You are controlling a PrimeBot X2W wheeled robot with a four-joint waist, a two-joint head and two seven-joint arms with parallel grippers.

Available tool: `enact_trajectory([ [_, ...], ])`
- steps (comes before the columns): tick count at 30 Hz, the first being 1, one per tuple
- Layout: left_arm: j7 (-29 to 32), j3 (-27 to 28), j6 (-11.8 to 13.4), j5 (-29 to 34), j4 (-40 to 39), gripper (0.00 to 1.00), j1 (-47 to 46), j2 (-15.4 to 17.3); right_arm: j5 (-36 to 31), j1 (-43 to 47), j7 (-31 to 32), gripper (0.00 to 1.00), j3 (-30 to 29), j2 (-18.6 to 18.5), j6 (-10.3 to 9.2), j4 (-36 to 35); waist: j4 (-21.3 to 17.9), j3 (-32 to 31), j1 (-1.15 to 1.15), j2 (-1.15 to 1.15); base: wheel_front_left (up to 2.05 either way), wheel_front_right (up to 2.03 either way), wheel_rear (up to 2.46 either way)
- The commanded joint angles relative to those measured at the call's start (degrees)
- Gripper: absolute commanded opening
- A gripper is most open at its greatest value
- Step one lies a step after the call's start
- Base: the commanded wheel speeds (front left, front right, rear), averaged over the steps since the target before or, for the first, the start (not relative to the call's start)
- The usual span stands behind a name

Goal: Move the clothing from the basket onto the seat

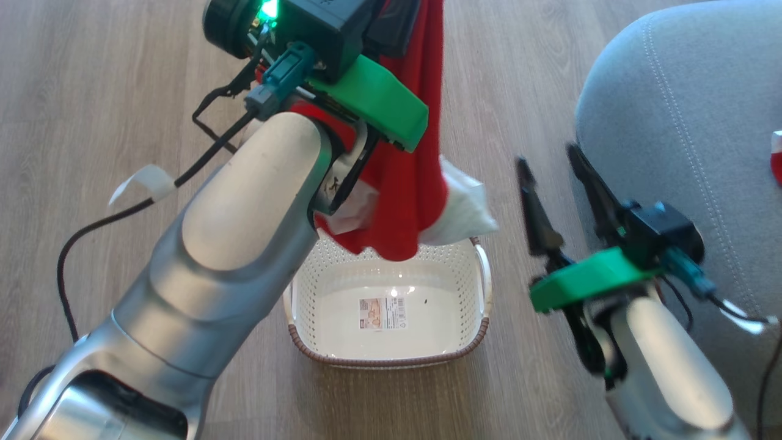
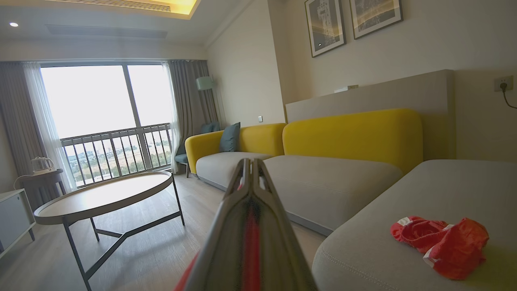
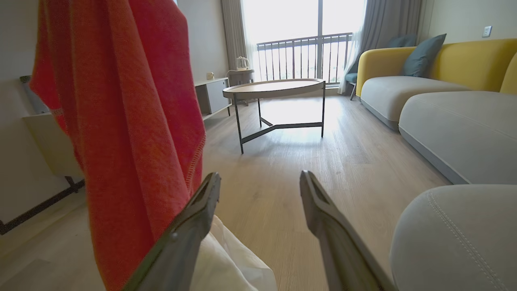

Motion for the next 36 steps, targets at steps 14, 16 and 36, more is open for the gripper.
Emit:
enact_trajectory([
  [14, -1.04, -1.03, 0.05, -1.38, -1.58, 0.00, -1.57, 0.48, 3.44, -17.14, -0.28, 1.00, 14.53, -2.60, 0.40, -2.65, 2.81, -0.28, 0.00, 0.00, 0.00, 0.00, 0.00],
  [16, -1.21, -1.55, 0.02, -1.69, -1.44, 0.00, -1.50, 0.34, 3.20, -18.19, -0.28, 1.00, 15.45, -2.41, 0.40, -2.24, 3.32, -0.34, 0.00, 0.00, 0.00, 0.00, 0.00],
  [36, -2.46, -4.65, 0.63, -4.27, -0.18, 0.00, -1.51, -0.14, 8.33, -24.25, -0.28, 0.34, 25.61, 1.07, 0.40, 18.48, 6.34, -0.77, 0.00, 0.00, 0.00, 0.00, 0.00],
])
